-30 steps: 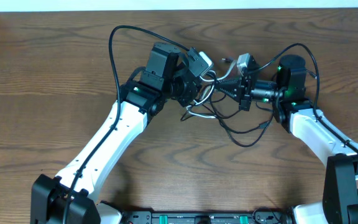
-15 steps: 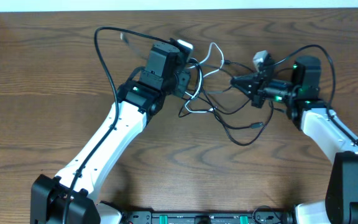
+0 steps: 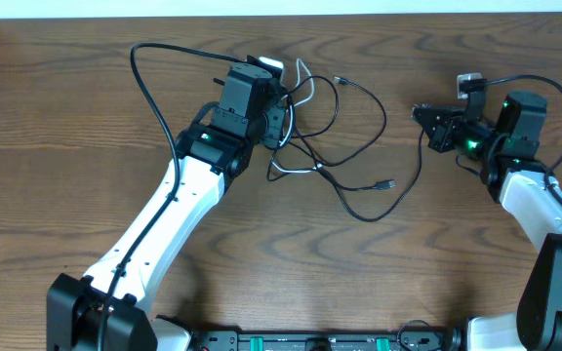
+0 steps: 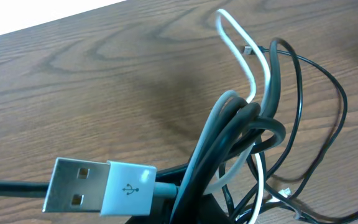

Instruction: Untangle cables

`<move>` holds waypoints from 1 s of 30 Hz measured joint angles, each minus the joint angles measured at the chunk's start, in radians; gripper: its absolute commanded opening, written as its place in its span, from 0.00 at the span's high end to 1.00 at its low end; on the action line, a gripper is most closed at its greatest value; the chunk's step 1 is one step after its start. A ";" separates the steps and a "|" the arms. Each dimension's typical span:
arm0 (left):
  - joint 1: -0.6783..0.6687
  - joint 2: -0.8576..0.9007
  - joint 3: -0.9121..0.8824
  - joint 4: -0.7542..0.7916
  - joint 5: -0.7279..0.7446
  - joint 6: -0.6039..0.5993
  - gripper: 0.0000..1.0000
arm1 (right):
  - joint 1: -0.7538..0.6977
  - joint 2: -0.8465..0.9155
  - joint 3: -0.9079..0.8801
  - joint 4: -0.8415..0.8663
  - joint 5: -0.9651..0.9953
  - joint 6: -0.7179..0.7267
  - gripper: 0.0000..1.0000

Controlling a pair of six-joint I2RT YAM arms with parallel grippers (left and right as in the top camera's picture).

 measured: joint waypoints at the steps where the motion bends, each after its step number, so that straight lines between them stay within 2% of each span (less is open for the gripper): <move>1: 0.000 0.000 0.000 0.000 0.004 0.009 0.92 | 0.001 0.000 0.000 0.002 -0.011 -0.005 0.70; 3: 0.001 0.000 0.000 -0.001 0.052 0.079 0.92 | 0.003 0.000 0.000 0.013 -0.083 -0.058 0.45; 7: 0.001 0.000 0.000 -0.021 0.197 0.274 0.92 | 0.032 0.000 0.000 0.016 -0.275 -0.221 0.27; 14: 0.001 0.000 0.000 -0.101 0.386 0.583 0.92 | 0.129 0.000 0.000 0.016 -0.472 -0.529 0.12; 18: 0.001 0.000 0.000 -0.146 0.427 0.709 0.92 | 0.211 0.000 0.000 0.015 -0.494 -0.636 0.06; 21: 0.001 0.000 0.000 -0.158 0.472 0.765 0.92 | 0.267 0.000 0.000 0.016 -0.474 -0.667 0.05; 23: 0.001 0.000 0.000 -0.158 0.520 0.801 0.92 | 0.320 0.000 0.000 0.014 -0.418 -0.679 0.12; 25: 0.001 0.000 0.000 -0.156 0.548 0.818 0.92 | 0.340 0.000 0.000 0.003 -0.385 -0.684 0.27; 28: 0.001 0.000 0.000 -0.154 0.561 0.830 0.92 | 0.352 0.000 0.000 -0.045 -0.314 -0.695 0.87; 29: 0.001 0.000 0.000 -0.152 0.562 0.832 0.92 | 0.352 0.000 0.000 -0.057 -0.303 -0.700 0.99; 30: 0.001 0.000 0.000 -0.148 0.564 0.832 0.92 | 0.352 0.000 0.001 -0.090 -0.282 -0.699 0.99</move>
